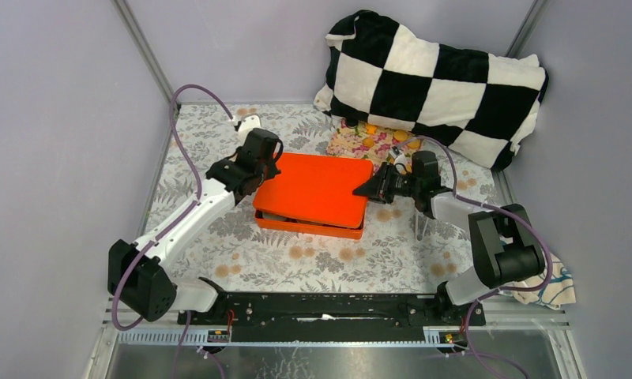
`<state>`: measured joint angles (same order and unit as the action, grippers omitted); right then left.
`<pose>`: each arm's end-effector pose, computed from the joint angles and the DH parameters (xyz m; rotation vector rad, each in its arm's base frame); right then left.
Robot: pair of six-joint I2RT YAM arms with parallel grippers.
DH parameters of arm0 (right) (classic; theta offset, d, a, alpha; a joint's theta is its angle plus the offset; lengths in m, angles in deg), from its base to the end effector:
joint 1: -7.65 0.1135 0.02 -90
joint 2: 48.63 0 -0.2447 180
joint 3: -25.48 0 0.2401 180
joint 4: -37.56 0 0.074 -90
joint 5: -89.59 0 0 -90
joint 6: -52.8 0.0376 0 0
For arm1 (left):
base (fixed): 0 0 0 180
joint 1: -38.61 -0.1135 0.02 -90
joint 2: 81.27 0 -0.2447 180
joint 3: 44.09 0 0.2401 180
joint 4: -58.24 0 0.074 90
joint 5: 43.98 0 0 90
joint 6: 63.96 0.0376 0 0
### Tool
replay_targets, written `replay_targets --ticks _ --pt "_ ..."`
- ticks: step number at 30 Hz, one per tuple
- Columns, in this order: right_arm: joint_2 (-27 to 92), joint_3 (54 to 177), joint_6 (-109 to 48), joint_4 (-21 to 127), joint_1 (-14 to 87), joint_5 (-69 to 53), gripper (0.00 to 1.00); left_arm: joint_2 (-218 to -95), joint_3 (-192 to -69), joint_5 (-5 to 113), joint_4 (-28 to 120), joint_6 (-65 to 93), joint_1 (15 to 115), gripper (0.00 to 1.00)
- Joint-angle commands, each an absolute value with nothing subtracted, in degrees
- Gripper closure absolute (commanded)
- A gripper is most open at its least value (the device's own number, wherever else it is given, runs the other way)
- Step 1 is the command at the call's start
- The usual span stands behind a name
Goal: Pack the cookies
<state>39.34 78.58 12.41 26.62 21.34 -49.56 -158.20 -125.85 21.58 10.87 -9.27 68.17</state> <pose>0.2832 0.0983 0.1808 0.0532 2.1773 1.5250 0.2544 -0.1264 0.2989 -0.3234 2.2130 -0.1180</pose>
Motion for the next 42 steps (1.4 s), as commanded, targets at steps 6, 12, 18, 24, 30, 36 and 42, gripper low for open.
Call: replay_targets --ticks 6,12,18,24,30,36,42 --pt "43.92 83.61 4.73 31.96 20.66 -54.12 1.00 -160.26 -123.80 22.38 14.28 -9.48 68.05 0.99" --pt "45.91 85.05 6.48 30.89 21.16 -57.13 1.00 -161.24 -123.34 22.21 14.44 -9.43 68.05 1.00" --pt "47.37 88.61 1.44 41.30 21.26 -54.37 1.00 -161.74 -122.84 22.44 14.42 -9.44 68.03 1.00" --pt "46.28 87.91 0.44 44.61 20.99 -47.51 1.00 -161.86 -121.74 23.10 14.94 -9.51 68.05 1.00" --pt "44.33 86.86 -0.17 48.29 19.79 -39.64 1.00 -162.42 -120.89 24.93 15.83 -9.40 68.05 1.00" --pt "45.36 87.74 -1.07 55.55 18.99 -33.31 1.00 -162.54 -119.32 27.97 17.48 -9.62 68.05 1.00" --pt "46.03 88.16 -1.41 59.14 18.37 -28.33 0.98 -162.67 -116.29 30.80 19.76 -10.45 68.05 1.00"
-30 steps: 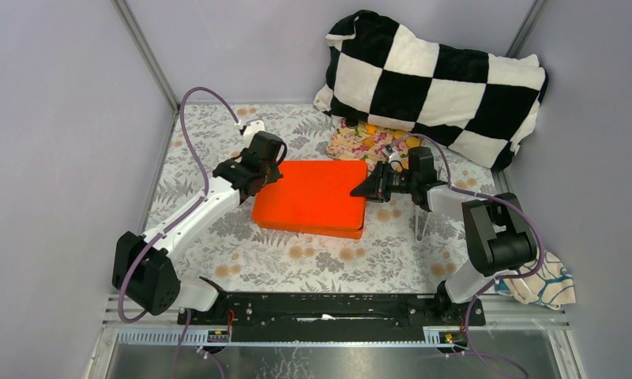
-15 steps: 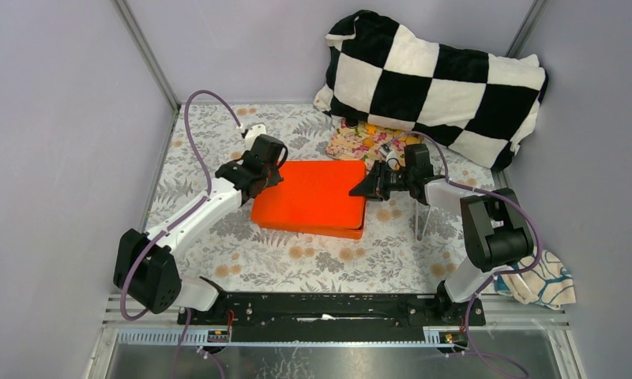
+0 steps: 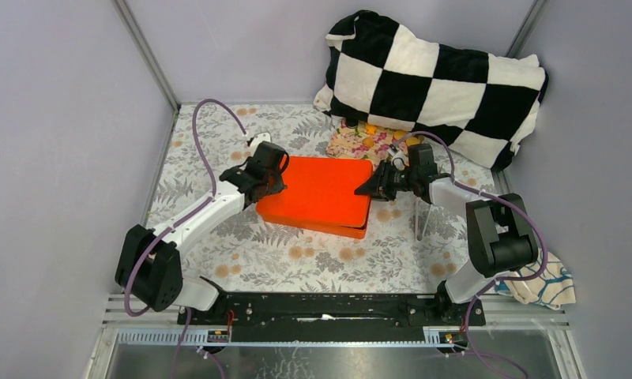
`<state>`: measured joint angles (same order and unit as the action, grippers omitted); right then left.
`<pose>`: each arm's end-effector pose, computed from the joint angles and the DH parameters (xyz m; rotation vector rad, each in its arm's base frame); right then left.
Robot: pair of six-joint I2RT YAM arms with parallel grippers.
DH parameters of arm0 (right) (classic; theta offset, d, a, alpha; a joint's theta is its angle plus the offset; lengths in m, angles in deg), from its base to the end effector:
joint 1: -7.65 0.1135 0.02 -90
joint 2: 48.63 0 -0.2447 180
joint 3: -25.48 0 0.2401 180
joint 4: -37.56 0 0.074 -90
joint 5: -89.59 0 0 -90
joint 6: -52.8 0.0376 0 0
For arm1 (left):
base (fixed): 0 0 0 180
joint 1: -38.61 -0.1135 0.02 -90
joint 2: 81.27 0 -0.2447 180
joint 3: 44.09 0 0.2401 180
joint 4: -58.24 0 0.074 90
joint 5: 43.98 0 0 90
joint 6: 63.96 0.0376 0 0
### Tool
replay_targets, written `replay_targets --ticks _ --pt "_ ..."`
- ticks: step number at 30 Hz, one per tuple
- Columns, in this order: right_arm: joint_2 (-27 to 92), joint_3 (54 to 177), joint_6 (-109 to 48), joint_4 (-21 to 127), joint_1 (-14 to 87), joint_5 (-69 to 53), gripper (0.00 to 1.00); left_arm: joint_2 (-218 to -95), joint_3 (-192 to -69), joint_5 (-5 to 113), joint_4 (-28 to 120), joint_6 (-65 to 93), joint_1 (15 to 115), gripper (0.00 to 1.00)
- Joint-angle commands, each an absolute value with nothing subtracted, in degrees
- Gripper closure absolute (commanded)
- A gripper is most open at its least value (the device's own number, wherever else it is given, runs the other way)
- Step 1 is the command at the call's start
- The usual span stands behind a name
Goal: Pack the cookies
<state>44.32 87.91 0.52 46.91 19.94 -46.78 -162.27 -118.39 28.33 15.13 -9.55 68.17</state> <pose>0.3031 0.0939 0.1719 0.0574 2.3704 1.3620 0.2588 -0.1336 0.2433 -0.2613 2.3774 -0.1572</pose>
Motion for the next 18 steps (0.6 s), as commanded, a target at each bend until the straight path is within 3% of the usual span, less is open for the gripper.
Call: replay_targets --ticks 1,5,8,13,16,18 --pt "46.10 88.26 -1.42 59.59 18.37 -27.76 0.98 -162.86 -115.85 31.41 20.16 -10.62 68.05 1.00" --pt "45.48 88.30 -0.85 61.17 18.29 -24.68 0.95 -164.10 -114.32 33.95 22.10 -11.49 68.13 1.00" --pt "44.64 88.36 -0.03 61.83 18.19 -22.86 0.67 -165.08 -113.04 35.98 23.65 -12.09 68.11 1.00" --pt "41.73 87.94 1.54 62.01 18.11 -20.97 0.39 -166.77 -110.73 39.41 26.05 -13.16 68.14 1.00" --pt "39.22 88.12 1.49 63.52 18.10 -19.36 0.28 -167.66 -109.80 40.86 27.20 -13.57 68.13 1.00" --pt "37.52 88.33 1.40 64.44 18.11 -18.81 0.27 -168.15 -109.33 41.38 27.73 -13.68 68.14 1.00"
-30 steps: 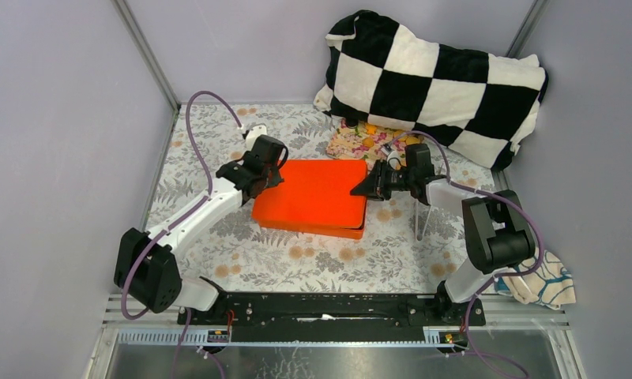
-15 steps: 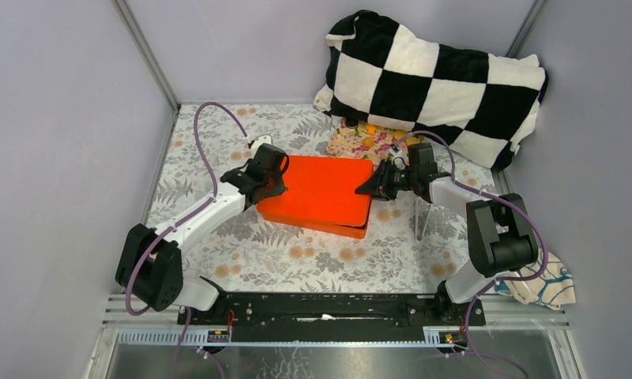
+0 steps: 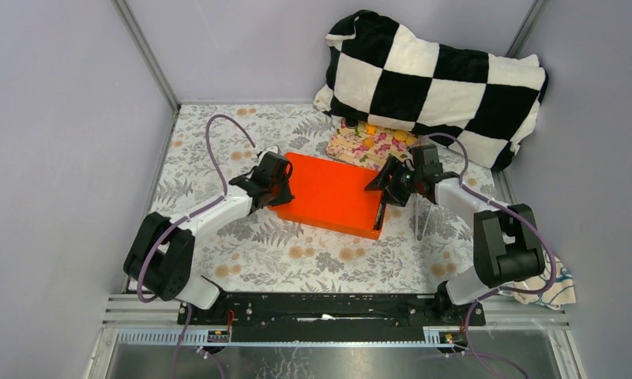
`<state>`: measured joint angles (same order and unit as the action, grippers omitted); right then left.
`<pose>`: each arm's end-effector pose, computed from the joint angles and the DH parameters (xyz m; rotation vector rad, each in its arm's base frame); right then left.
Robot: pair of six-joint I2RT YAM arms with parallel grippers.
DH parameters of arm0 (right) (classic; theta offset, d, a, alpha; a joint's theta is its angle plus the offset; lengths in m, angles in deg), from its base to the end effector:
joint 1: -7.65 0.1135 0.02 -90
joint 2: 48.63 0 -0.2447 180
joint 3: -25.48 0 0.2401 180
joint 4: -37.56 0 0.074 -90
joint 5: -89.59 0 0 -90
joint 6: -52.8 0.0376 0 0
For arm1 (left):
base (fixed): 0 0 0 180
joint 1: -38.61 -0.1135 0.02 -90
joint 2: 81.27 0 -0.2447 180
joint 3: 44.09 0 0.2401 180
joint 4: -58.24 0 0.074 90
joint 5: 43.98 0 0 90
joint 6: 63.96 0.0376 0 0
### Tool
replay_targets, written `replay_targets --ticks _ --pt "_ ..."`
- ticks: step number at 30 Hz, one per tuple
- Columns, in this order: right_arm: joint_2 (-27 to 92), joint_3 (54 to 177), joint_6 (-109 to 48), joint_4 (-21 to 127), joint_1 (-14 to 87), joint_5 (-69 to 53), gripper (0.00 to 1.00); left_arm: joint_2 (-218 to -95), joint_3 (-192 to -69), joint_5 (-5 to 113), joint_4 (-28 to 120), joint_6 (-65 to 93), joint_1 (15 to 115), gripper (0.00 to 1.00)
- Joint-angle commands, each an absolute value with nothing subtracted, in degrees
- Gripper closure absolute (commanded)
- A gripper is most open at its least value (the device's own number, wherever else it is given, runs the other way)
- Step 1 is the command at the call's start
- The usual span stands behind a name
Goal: Pack the cookies
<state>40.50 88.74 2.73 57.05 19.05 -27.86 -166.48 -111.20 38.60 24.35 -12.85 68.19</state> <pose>0.2983 0.0778 0.1770 0.3675 2.4477 0.9800 0.2601 -0.1420 0.1951 -0.2586 2.4879 -0.3505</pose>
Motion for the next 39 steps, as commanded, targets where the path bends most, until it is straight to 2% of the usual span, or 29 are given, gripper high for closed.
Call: replay_targets --ticks 1,12,16,17,18,20,22,30,35,39 --pt "36.59 88.46 1.38 65.13 18.11 -18.50 0.27 -168.39 -109.28 41.51 27.97 -13.68 68.20 1.00" --pt "24.62 90.73 0.57 74.65 18.08 -10.51 0.27 -172.60 -109.81 45.72 31.50 -13.80 68.29 1.00" --pt "23.81 89.24 0.65 75.22 18.11 -6.54 0.33 -170.80 -112.36 44.89 29.61 -14.30 68.24 1.00" --pt "24.50 89.13 0.42 75.31 18.11 -6.29 0.38 -169.31 -113.33 43.46 28.33 -14.64 68.18 1.00" --pt "25.33 89.13 0.08 75.40 18.09 -6.08 0.54 -167.56 -114.78 41.75 26.54 -15.08 68.03 1.00" --pt "27.09 89.33 -0.52 75.47 18.11 -5.07 0.77 -164.44 -117.80 38.39 21.66 -15.97 66.86 1.00" --pt "28.70 89.53 -0.98 74.74 18.06 -4.28 0.89 -162.44 -120.44 37.34 18.65 -16.13 64.33 1.00" --pt "35.63 92.31 -2.39 72.78 18.10 -3.51 0.92 -165.60 -120.69 36.82 16.52 -17.23 50.41 1.00" --pt "42.25 94.21 -3.02 71.28 18.01 -5.26 0.92 -170.73 -117.15 35.47 19.59 -16.78 48.45 1.00" --pt "46.00 94.06 -3.24 67.20 17.93 -8.83 0.93 -174.01 -114.84 40.36 24.93 -16.72 48.54 1.00"
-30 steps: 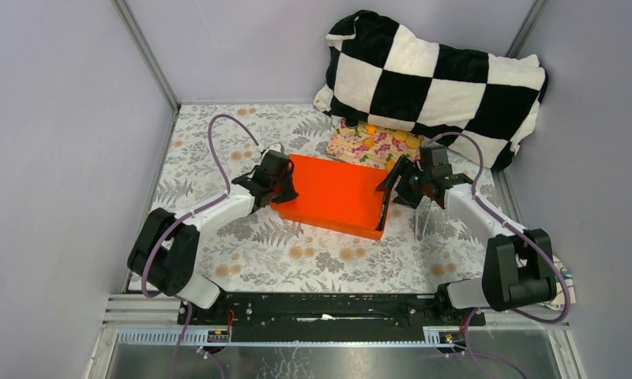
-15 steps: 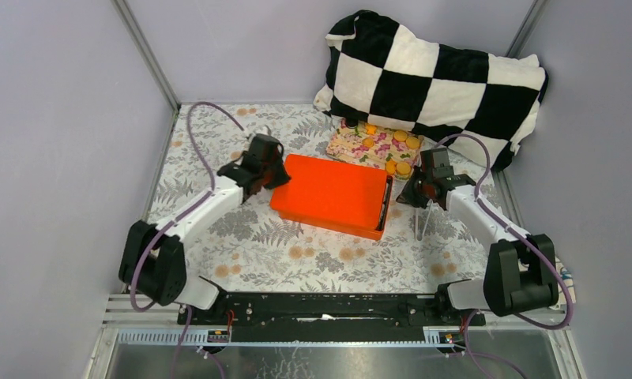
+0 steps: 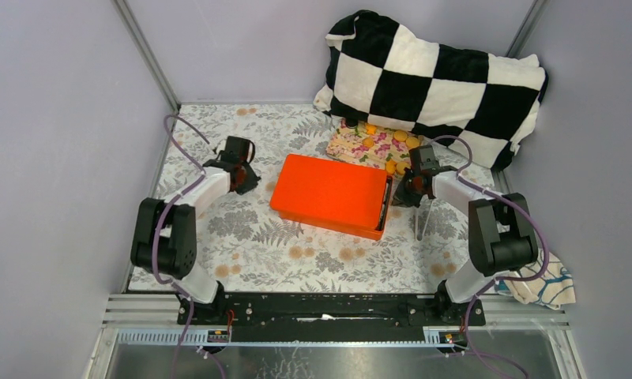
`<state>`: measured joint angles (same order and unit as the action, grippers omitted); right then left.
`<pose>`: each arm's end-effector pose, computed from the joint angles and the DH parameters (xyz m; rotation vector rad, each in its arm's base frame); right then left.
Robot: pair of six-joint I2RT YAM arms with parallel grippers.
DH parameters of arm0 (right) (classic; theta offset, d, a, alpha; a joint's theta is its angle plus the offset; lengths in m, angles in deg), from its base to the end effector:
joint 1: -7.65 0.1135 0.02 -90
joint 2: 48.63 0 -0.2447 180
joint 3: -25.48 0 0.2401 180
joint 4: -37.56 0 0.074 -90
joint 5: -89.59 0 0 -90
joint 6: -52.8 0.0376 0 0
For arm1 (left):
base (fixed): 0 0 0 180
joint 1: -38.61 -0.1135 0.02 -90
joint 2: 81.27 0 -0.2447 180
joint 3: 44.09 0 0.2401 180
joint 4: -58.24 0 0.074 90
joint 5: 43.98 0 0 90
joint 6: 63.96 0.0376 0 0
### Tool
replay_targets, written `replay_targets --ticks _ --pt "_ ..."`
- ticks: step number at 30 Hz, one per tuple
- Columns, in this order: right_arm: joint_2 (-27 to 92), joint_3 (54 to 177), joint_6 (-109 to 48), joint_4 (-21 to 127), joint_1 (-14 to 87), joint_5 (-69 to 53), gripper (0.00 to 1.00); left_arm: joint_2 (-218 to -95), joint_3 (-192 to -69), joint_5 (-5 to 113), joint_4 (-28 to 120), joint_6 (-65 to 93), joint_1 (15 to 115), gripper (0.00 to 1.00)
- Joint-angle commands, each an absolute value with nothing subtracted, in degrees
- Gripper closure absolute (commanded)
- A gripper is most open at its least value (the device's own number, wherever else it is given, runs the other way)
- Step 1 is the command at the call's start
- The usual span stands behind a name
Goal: Pack the cookies
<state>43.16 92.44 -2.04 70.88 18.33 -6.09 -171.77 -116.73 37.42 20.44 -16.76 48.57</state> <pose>0.2984 0.0601 0.1626 0.5226 2.5850 0.4135 0.3096 -0.0487 0.1928 -0.7730 2.4146 -0.1772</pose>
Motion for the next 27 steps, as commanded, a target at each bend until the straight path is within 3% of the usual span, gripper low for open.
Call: replay_targets --ticks 1,17,23,27 --pt "46.95 94.23 -3.72 66.43 17.89 -10.02 0.94 -174.50 -114.55 41.63 26.13 -16.69 48.61 1.00" --pt "56.95 105.41 -8.82 65.01 22.75 -28.80 0.97 -175.75 -114.02 47.07 31.46 -16.32 54.34 1.00" --pt "59.04 109.20 -8.48 64.83 26.98 -31.09 0.97 -173.40 -110.68 48.58 31.35 -16.76 54.45 1.00" --pt "57.83 111.46 -9.57 70.19 27.05 -22.19 0.97 -172.51 -109.25 49.33 31.38 -16.98 54.53 1.00"
